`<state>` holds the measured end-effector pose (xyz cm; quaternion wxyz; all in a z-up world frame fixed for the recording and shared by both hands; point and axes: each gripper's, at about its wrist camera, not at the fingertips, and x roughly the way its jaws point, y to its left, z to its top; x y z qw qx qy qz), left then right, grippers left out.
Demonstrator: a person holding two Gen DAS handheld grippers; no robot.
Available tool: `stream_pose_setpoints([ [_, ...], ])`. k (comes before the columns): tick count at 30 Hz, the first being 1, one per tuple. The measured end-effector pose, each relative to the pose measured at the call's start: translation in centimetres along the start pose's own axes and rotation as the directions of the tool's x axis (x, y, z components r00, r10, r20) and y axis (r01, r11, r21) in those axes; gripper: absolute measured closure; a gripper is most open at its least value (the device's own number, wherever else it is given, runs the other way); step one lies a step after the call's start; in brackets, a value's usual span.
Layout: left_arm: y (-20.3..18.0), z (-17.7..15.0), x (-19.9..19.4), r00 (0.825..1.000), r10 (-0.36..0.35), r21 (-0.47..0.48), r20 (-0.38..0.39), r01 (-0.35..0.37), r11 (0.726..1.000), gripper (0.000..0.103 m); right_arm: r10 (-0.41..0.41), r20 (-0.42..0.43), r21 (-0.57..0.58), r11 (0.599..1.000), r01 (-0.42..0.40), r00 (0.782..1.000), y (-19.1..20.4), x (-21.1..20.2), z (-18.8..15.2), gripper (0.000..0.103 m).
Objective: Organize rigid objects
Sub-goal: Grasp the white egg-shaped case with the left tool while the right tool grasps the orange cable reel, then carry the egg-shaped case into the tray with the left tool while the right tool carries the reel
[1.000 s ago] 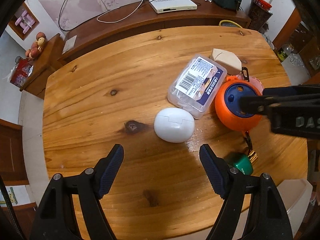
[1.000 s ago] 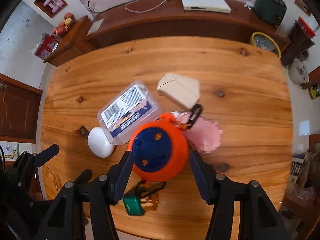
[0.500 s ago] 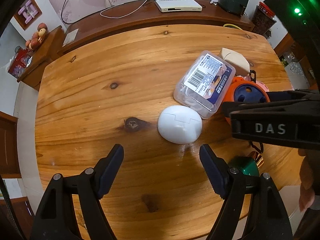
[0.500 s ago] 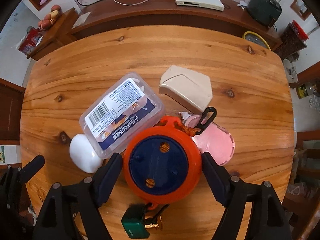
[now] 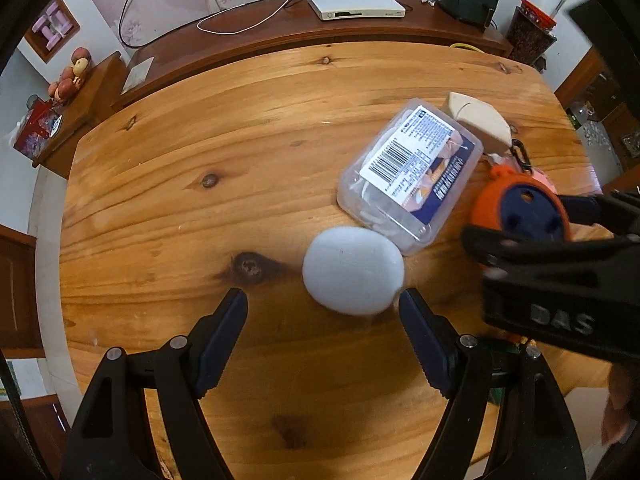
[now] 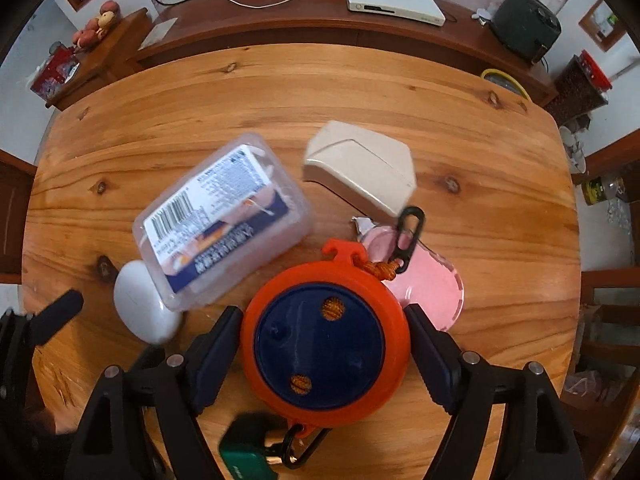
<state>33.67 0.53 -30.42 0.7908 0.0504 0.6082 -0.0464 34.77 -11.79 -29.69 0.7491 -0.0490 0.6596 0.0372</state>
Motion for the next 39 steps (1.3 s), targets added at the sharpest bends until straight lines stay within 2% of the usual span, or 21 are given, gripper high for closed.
stream_pose_setpoints([
  [5,-0.2,0.7,0.7,1.0,-0.001,0.014,-0.002,0.001,1.0,0.022,0.051,-0.01,0.035,0.998,-0.051,0.999,-1.1,0.2,-0.1,0.022],
  [11,-1.0,1.0,1.9,0.999,0.029,0.035,-0.037,-0.027,0.999,0.022,0.076,-0.017,0.054,0.996,-0.075,0.997,-2.4,0.3,-0.6,0.022],
  [17,-0.5,1.1,2.1,0.999,0.011,-0.017,-0.041,-0.012,1.0,0.023,0.065,-0.028,0.039,0.997,-0.064,0.997,-3.4,0.5,-1.8,0.022],
  [18,-0.4,1.1,2.1,0.999,0.006,-0.02,-0.039,-0.007,1.0,0.026,0.066,-0.032,0.04,0.997,-0.065,0.997,-3.5,0.7,-2.0,0.022],
  [20,-0.3,1.1,1.8,1.0,-0.014,-0.022,-0.025,0.014,1.0,0.039,0.073,-0.035,0.044,0.996,-0.072,0.997,-3.7,0.9,-2.2,0.022],
  [21,-0.4,1.1,1.6,1.0,-0.015,-0.019,-0.018,0.015,1.0,0.051,0.077,-0.035,0.045,0.996,-0.076,0.996,-3.8,0.8,-2.3,0.022],
  [26,-0.8,0.6,1.1,1.0,0.02,-0.007,0.001,-0.02,1.0,0.051,0.101,-0.04,0.045,0.994,-0.1,0.994,-3.8,1.0,-2.7,0.022],
  [32,-0.6,0.0,-0.9,0.999,0.036,-0.027,0.021,-0.036,0.999,0.051,0.138,-0.032,0.056,0.989,-0.136,0.99,-4.4,0.3,-3.5,0.022],
  [39,-2.0,-0.9,-5.9,0.995,0.028,0.028,0.096,-0.031,0.999,0.051,0.181,0.0,0.075,0.981,-0.181,0.983,-5.4,-1.7,-3.9,0.022],
])
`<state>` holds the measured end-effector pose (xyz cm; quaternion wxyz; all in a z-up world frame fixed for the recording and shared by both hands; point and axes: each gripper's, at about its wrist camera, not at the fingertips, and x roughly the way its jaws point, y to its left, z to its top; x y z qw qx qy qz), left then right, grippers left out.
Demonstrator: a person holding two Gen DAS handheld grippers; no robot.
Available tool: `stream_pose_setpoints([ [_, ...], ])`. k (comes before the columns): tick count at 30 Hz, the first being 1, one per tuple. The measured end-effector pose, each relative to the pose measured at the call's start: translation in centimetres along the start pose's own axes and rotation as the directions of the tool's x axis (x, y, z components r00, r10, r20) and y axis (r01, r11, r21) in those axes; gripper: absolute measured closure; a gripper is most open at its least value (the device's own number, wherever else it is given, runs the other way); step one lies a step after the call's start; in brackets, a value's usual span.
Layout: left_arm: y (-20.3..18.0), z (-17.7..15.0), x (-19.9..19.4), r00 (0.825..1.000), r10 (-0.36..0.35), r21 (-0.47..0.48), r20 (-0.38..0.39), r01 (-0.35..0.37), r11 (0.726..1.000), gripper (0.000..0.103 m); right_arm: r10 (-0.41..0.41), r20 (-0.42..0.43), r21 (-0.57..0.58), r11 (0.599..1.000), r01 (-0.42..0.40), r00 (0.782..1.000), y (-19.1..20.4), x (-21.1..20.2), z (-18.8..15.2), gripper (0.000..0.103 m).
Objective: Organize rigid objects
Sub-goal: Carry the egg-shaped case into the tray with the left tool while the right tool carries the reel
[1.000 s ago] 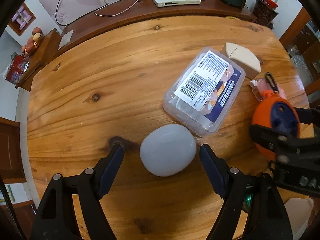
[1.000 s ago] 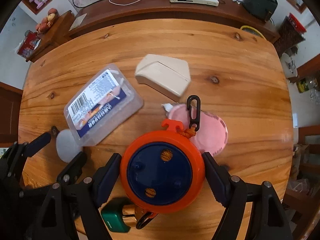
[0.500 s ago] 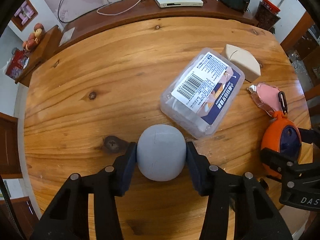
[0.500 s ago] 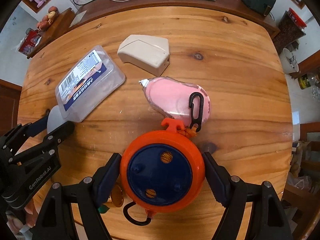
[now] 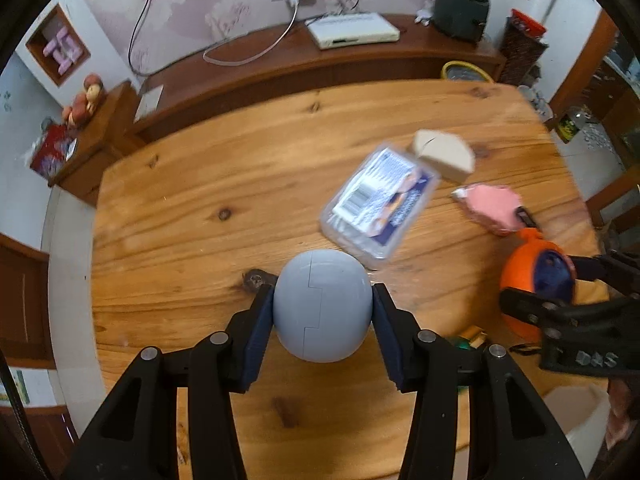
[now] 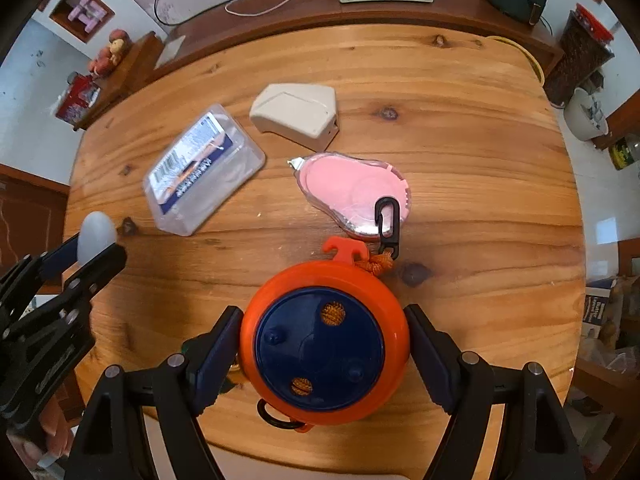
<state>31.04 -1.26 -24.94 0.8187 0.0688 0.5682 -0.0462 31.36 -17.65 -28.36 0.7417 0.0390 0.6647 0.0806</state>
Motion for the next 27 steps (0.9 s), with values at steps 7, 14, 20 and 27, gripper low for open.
stream_pose_setpoints([
  [7,-0.9,-1.4,-4.4,0.998,-0.055,0.021,0.044,0.054,0.998,0.051,0.027,0.038,0.01,1.0,-0.028,0.999,-0.3,-2.6,-1.5,0.022],
  [14,-1.5,-3.4,-8.4,0.993,-0.097,0.037,0.062,0.095,0.995,0.051,0.098,0.125,-0.014,0.995,-0.097,0.987,0.3,-8.2,-3.8,0.022],
  [20,-2.6,-6.2,-11.5,0.989,-0.127,0.077,0.08,0.121,0.99,0.051,0.144,0.198,-0.064,0.989,-0.134,0.969,1.1,-13.5,-8.0,0.022],
  [27,-3.9,-9.7,-11.9,0.984,-0.173,0.077,0.039,0.17,0.982,0.051,0.193,0.193,-0.075,0.981,-0.182,0.962,1.3,-15.6,-14.7,0.022],
])
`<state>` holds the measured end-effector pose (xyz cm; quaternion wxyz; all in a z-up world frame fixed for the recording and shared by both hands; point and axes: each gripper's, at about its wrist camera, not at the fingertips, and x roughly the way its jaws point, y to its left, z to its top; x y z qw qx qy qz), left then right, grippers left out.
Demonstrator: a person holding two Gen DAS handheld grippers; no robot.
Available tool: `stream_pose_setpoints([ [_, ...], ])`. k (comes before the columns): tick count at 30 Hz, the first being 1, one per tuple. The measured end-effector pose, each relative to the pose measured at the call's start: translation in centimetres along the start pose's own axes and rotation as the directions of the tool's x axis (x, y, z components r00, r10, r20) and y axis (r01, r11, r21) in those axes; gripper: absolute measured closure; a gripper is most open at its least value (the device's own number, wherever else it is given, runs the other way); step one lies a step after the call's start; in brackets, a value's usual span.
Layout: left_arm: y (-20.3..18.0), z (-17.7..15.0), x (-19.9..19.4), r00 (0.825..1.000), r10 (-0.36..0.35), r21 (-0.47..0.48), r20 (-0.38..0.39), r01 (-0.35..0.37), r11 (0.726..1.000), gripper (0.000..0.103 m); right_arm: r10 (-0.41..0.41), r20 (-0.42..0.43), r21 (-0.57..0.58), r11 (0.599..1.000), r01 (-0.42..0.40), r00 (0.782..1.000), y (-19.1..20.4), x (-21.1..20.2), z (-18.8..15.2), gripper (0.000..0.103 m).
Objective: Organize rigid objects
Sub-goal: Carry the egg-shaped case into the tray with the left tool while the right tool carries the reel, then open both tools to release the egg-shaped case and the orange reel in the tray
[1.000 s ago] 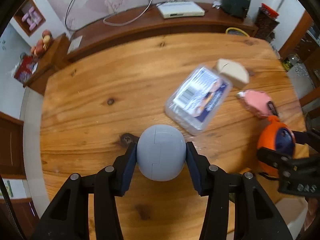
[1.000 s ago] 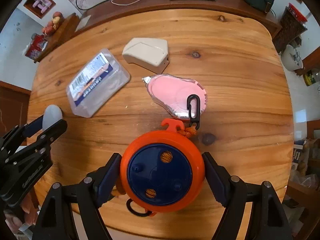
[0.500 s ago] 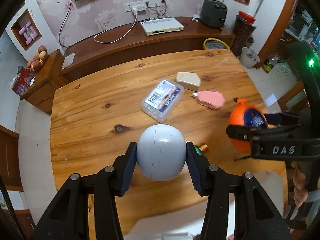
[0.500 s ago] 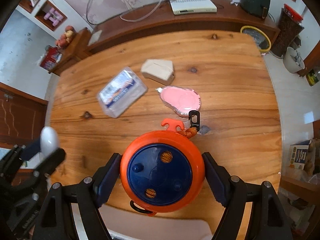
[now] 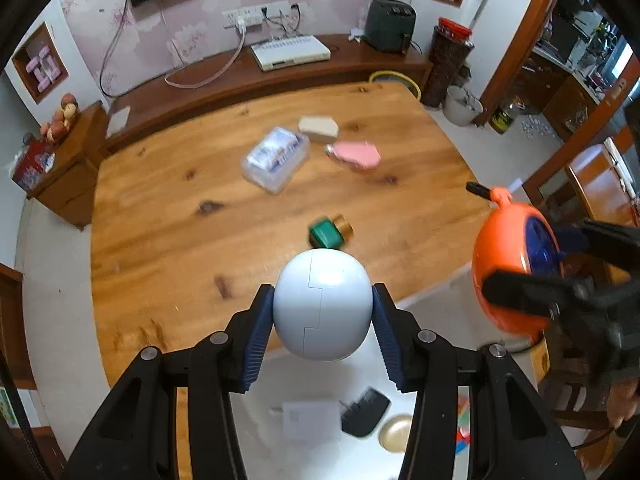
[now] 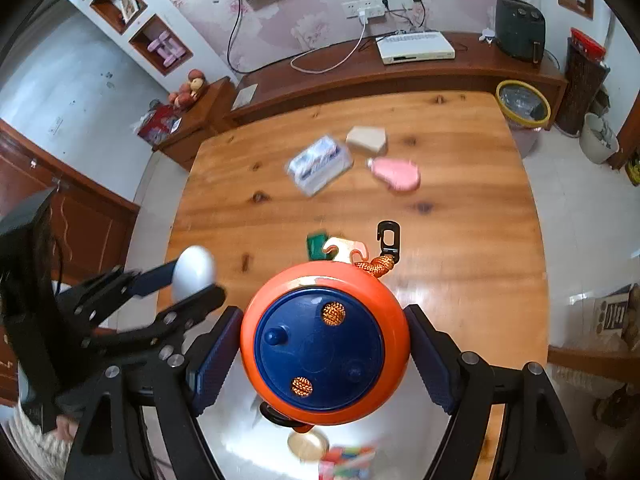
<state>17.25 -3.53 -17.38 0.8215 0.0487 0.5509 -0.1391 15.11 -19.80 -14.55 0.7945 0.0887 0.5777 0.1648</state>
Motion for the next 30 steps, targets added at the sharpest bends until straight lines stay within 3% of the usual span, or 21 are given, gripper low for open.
stream_pose_setpoints([
  [8,-2.1,-3.7,1.9,0.997,-0.006,0.028,-0.077,0.008,1.0,0.051,-0.017,-0.069,-0.023,1.0,0.016,0.997,0.4,1.3,-6.8,0.022],
  [13,-2.7,-4.6,3.9,0.993,-0.002,0.007,-0.12,0.003,1.0,0.051,-0.037,-0.111,0.025,0.999,0.04,0.993,-1.1,4.2,-8.8,0.022],
  [21,-3.7,-5.7,6.6,0.994,0.026,0.005,-0.106,-0.026,1.0,0.051,-0.091,-0.141,0.032,0.995,0.096,0.986,-2.7,7.7,-10.3,0.022],
  [30,-3.8,-6.7,9.2,0.992,0.048,-0.003,-0.117,-0.048,0.999,0.051,-0.243,-0.078,-0.171,0.959,0.227,0.967,-0.6,8.9,-11.1,0.022],
])
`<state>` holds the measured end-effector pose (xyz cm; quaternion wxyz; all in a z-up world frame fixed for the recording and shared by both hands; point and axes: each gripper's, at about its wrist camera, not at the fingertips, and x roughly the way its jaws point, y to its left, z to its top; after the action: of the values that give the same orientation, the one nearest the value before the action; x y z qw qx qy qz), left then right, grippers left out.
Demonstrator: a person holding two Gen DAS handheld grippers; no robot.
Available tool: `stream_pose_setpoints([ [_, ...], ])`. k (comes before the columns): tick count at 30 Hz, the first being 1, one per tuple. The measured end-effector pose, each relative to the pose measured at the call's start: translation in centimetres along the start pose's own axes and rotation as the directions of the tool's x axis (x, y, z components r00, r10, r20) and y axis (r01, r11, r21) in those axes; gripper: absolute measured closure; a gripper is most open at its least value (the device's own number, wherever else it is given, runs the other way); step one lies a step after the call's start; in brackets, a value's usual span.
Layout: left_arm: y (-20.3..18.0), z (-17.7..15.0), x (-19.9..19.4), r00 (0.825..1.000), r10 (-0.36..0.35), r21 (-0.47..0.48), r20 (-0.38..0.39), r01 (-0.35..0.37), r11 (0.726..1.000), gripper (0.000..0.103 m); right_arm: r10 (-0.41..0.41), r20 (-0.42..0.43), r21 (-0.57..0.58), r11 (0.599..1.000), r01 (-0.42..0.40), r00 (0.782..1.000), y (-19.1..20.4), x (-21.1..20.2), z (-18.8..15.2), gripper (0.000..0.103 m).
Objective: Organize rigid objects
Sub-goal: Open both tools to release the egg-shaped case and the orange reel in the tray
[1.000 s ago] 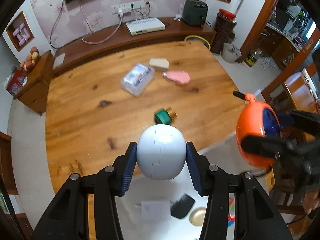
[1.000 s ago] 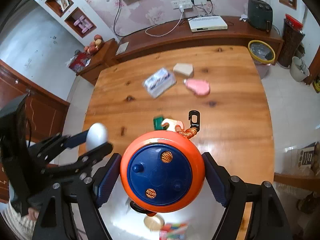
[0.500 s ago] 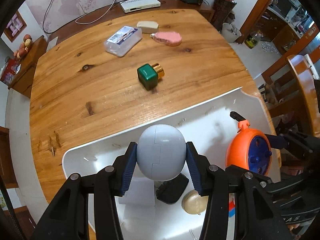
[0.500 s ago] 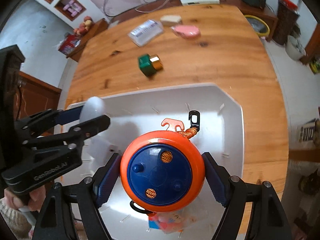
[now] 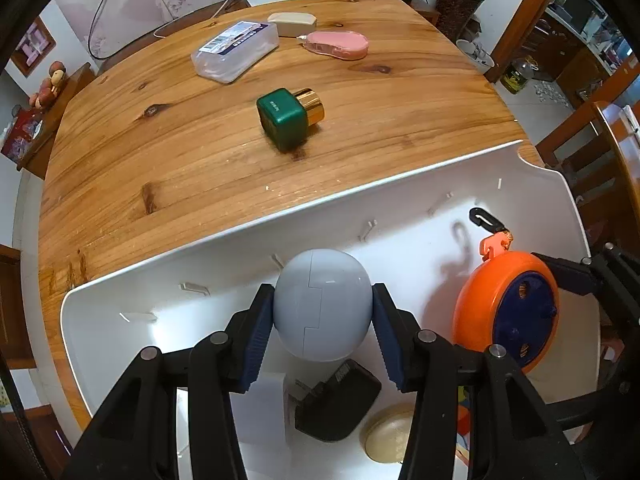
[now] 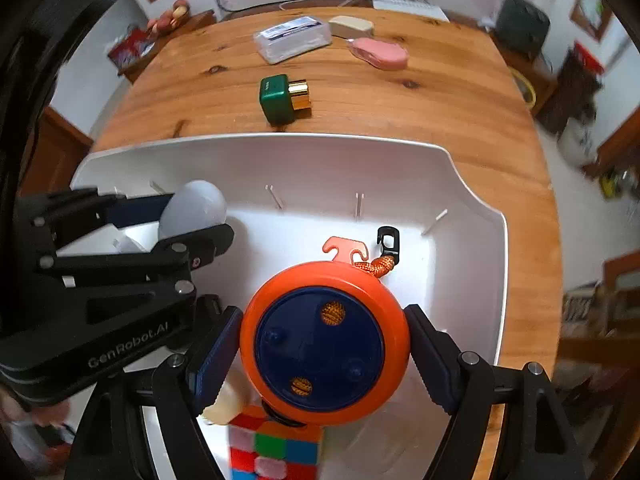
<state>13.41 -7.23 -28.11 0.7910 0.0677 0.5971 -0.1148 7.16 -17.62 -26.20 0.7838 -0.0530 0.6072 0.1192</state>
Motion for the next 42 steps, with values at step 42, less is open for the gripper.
stream_pose_setpoints([
  [42,3.0,-0.8,-5.9,0.992,-0.025,-0.123,0.127,0.041,0.992,0.013,-0.044,0.103,-0.202,0.977,0.064,0.994,3.6,-2.9,-0.5,0.021],
])
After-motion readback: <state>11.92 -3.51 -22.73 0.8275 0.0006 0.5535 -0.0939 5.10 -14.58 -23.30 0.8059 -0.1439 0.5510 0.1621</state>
